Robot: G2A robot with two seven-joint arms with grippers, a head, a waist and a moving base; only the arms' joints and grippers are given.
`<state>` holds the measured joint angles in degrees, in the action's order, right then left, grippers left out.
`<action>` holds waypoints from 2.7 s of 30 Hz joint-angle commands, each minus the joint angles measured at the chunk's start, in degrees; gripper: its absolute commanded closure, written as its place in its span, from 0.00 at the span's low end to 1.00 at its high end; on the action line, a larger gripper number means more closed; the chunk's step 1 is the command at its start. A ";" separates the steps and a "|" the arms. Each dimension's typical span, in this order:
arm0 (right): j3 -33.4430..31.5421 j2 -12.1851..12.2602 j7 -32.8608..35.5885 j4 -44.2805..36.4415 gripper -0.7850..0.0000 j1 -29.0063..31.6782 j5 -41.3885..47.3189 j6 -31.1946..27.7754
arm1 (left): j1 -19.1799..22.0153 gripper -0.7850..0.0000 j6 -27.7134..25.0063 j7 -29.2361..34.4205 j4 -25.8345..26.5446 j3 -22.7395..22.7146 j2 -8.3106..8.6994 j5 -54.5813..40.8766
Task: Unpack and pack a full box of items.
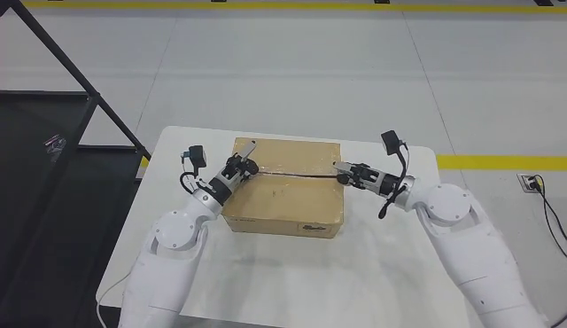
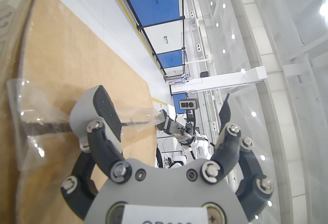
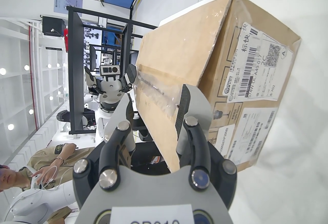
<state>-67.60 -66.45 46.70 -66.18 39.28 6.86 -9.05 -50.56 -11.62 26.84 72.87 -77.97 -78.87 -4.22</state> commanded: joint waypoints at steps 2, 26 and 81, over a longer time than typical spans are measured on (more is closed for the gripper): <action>-1.36 0.33 -1.07 -1.21 0.45 1.24 0.06 -0.04 | 0.05 0.00 -0.07 -0.28 -0.07 0.12 0.03 -0.26; 7.65 -2.70 -0.12 -0.28 0.67 -5.76 5.93 0.49 | 0.08 0.00 -0.42 -1.06 0.02 1.08 0.34 -1.15; 1.64 -0.56 5.29 2.20 1.00 -5.40 -5.39 13.90 | 1.25 0.00 -1.06 -1.67 -0.79 1.80 1.02 -2.79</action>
<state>-65.30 -67.22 52.07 -63.30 33.27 1.45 4.59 -49.29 -12.65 25.20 72.00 -76.15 -77.86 -7.01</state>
